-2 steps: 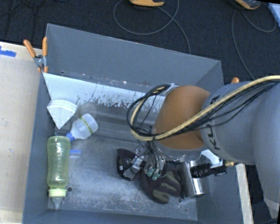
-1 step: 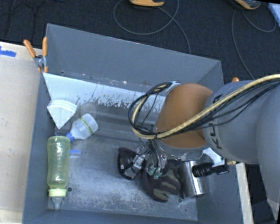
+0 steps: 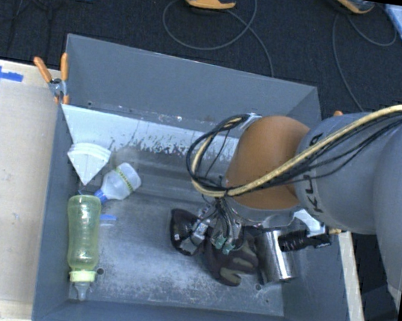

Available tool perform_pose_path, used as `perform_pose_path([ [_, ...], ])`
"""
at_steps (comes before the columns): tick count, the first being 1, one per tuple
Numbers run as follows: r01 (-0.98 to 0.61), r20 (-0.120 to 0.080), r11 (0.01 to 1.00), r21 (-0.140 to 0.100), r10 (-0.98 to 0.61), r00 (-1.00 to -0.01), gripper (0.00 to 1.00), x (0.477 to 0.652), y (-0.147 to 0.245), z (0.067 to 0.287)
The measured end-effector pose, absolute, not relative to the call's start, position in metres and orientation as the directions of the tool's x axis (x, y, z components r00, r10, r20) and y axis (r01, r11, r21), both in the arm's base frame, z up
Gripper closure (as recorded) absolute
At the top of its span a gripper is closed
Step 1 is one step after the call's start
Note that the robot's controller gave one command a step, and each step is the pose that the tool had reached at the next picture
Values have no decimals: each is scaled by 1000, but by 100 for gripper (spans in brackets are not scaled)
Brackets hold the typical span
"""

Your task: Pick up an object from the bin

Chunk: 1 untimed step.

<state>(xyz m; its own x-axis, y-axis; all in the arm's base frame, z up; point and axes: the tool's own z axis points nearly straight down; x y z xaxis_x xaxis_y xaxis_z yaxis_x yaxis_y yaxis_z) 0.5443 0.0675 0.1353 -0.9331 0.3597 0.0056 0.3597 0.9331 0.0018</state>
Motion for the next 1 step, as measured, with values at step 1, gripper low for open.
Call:
perform_pose_path([
  [1, 360, 11, 933, -1, 360, -933, 100, 543, 67, 146],
])
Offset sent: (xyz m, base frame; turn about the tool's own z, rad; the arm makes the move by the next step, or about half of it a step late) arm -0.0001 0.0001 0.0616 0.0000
